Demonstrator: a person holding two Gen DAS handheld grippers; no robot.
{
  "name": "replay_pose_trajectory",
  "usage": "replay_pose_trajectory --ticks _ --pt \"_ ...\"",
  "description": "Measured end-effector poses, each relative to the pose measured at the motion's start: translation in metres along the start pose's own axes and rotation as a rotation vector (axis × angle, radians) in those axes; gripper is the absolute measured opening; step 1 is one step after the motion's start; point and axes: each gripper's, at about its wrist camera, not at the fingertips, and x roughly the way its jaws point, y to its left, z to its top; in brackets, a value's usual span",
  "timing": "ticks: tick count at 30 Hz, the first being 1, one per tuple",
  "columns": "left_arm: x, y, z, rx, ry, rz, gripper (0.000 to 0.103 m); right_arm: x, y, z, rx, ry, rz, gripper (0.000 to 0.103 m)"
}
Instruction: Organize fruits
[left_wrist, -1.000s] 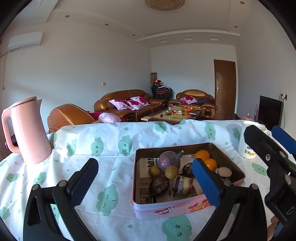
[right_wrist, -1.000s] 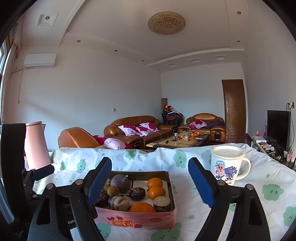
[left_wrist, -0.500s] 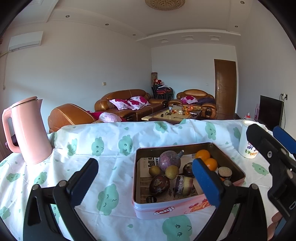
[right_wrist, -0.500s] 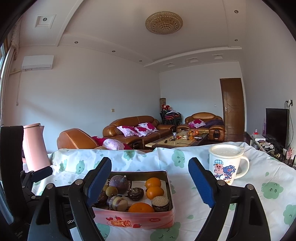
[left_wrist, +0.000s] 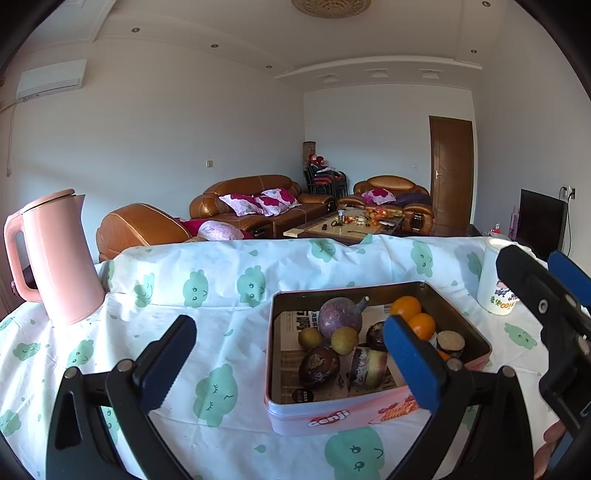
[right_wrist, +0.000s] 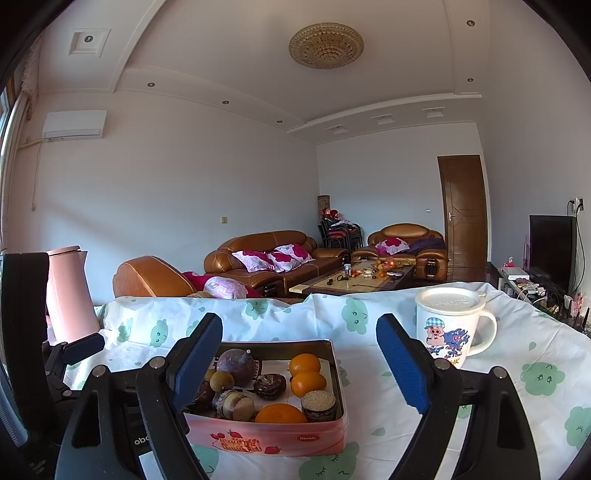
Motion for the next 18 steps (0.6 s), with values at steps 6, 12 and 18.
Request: replay_pose_trajectory --ticks 6,12,18 --pt "0.0021 -0.0015 -0.0003 -0.002 0.013 0.000 0.103 -0.0007 0.0003 0.0000 -0.002 -0.002 0.001 0.087" --pt "0.0020 -0.0024 -0.0008 -0.015 0.017 -0.021 0.103 -0.0010 0.0006 -0.0002 -0.001 0.001 0.001 0.087" --pt "0.0037 -0.0022 -0.0006 -0.023 0.024 -0.012 0.103 0.0000 0.0009 0.0004 0.000 0.008 0.000 0.087"
